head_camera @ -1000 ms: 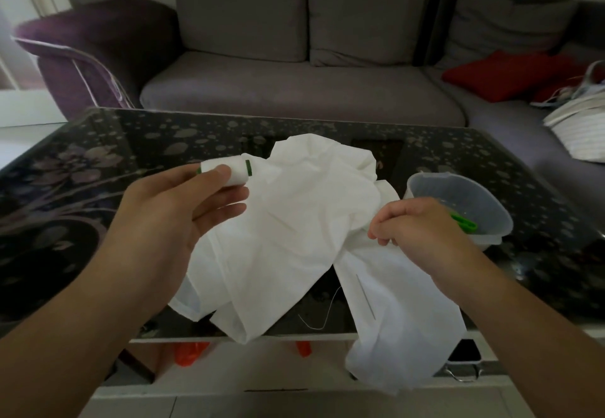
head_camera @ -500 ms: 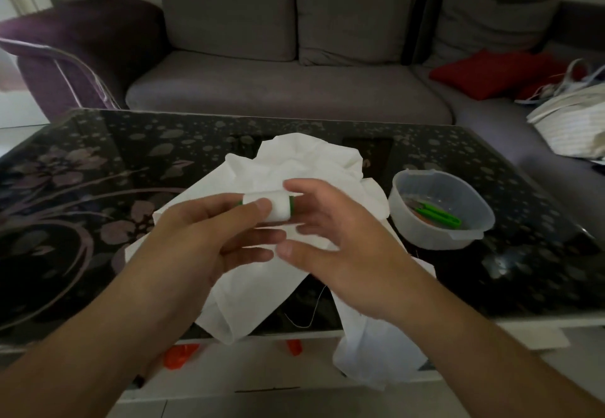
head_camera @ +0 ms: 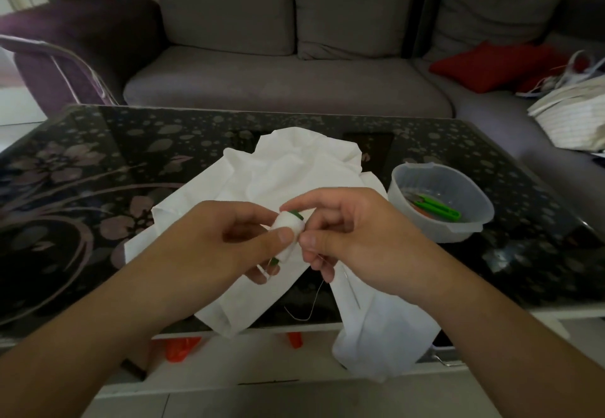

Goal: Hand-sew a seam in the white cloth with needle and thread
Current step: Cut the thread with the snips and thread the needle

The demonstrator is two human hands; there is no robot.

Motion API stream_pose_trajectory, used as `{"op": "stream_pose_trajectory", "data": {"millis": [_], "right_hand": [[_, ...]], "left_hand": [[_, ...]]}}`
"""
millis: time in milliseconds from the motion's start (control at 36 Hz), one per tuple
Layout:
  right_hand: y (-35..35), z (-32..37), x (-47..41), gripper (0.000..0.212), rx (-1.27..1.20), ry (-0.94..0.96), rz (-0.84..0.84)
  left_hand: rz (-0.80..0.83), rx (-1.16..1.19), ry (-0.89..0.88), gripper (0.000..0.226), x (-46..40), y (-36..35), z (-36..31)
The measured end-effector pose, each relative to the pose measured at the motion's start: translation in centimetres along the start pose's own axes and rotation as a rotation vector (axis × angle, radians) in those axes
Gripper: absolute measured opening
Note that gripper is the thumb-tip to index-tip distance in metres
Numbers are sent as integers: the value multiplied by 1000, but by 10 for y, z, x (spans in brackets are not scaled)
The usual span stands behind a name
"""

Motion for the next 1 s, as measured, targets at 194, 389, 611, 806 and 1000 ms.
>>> {"op": "stream_pose_trajectory", "data": {"millis": [194, 389, 611, 806, 1000], "right_hand": [[10, -5, 2, 33, 109, -2, -56], [12, -4, 1, 30, 146, -2, -85], [-2, -10, -2, 19, 224, -71, -33], [65, -36, -8, 17, 511, -187, -379], [175, -100, -6, 21, 865, -544, -530]], "left_hand": [[-81, 403, 121, 27, -4, 6, 15], [-118, 558, 189, 26, -8, 5, 20], [-150, 505, 271, 26, -4, 12, 35], [-157, 478, 200, 29, -2, 10, 30], [-155, 538, 153, 48, -13, -1, 23]]}}
Point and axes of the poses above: each hand's wrist, its own x-axis away from the middle knuckle, its own y-axis out of the back of the hand, z = x × y, the point moved 8 cm from there along -x, towards the middle knuckle, and after that the axes turned 5 degrees about x, right-handed, at the moved point
